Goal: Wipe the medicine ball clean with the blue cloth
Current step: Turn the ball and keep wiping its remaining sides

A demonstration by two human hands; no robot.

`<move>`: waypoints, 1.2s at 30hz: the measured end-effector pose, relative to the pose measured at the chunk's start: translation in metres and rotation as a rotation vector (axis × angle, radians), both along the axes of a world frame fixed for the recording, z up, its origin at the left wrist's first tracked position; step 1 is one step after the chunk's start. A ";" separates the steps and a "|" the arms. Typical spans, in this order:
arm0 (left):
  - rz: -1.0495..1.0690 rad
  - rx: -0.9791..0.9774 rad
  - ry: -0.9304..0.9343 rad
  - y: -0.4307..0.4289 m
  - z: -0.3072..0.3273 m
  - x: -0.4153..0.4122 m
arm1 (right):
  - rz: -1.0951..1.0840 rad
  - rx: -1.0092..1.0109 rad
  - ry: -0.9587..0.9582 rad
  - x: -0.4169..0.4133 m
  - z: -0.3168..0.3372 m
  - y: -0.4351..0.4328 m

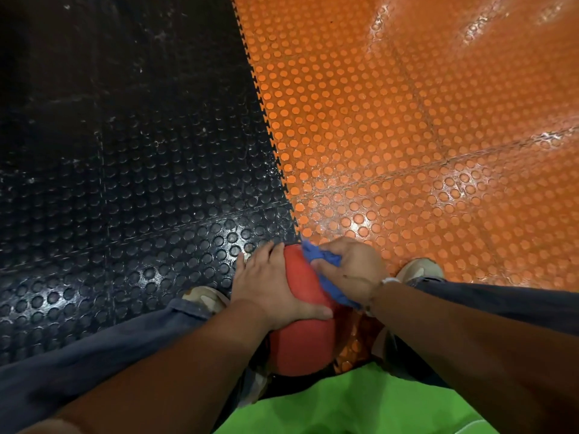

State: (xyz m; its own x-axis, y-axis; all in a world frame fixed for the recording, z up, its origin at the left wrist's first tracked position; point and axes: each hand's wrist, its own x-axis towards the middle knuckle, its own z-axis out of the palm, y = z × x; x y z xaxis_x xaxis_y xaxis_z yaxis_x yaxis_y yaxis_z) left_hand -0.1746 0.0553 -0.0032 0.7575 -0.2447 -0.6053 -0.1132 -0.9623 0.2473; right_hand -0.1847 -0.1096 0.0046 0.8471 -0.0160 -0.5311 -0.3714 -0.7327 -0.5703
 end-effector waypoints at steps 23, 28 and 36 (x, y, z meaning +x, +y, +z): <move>0.104 -0.068 -0.118 0.000 -0.002 -0.005 | 0.234 -0.087 -0.016 0.046 -0.016 0.013; 0.083 -0.085 -0.113 -0.006 -0.001 -0.010 | 0.255 -0.228 0.173 0.066 -0.024 -0.002; 0.089 -0.096 -0.093 -0.010 -0.001 -0.006 | 0.185 -0.182 0.090 0.066 -0.022 0.005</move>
State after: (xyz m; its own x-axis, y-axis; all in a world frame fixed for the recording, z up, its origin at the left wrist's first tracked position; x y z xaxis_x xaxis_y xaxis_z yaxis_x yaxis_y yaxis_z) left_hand -0.1808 0.0457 -0.0044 0.8304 -0.2279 -0.5085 -0.0557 -0.9419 0.3312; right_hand -0.1190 -0.1042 -0.0176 0.7940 0.0330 -0.6070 -0.2647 -0.8801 -0.3941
